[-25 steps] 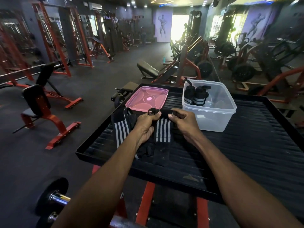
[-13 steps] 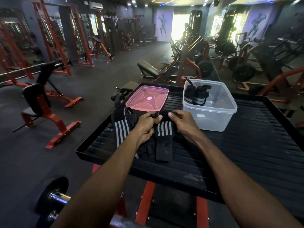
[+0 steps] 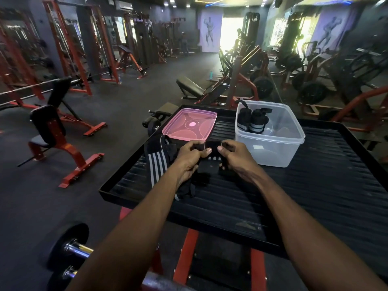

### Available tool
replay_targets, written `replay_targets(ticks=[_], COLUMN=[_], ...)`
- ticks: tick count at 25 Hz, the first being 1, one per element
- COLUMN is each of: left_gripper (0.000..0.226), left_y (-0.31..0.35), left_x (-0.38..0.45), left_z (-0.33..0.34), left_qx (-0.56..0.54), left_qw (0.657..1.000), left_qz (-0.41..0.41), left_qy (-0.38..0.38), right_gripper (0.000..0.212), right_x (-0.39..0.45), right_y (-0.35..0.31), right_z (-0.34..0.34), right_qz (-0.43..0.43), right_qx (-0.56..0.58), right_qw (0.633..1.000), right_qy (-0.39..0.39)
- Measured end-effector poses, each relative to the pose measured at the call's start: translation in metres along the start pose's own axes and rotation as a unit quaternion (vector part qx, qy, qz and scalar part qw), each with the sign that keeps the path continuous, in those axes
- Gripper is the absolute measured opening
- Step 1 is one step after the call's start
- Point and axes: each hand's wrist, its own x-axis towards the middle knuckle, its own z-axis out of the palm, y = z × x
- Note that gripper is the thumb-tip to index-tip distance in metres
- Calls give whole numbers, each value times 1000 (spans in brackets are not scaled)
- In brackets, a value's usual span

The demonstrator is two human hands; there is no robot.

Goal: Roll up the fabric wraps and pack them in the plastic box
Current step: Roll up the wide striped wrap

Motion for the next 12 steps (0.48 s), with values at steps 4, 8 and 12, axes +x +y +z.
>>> replay_targets(ticks=[4,8,12], left_gripper=[37,17,21], left_y=[1,-2,-4], left_x=[-3,0,2], left_z=[0,-1,-1], left_qx=[20,0,8], left_qw=[998,998,999], left_qz=[-43,-27,-13], left_qy=[-45,-49,-36], right_gripper=[27,38,25], right_x=[-1,0,-2], right_y=[-1,-1,-7], right_z=[-6,-10,-11], right_qz=[-31,-20,60], right_qx=[20,88,141], right_qw=[999,995,986], right_qy=[-4,-51,-71])
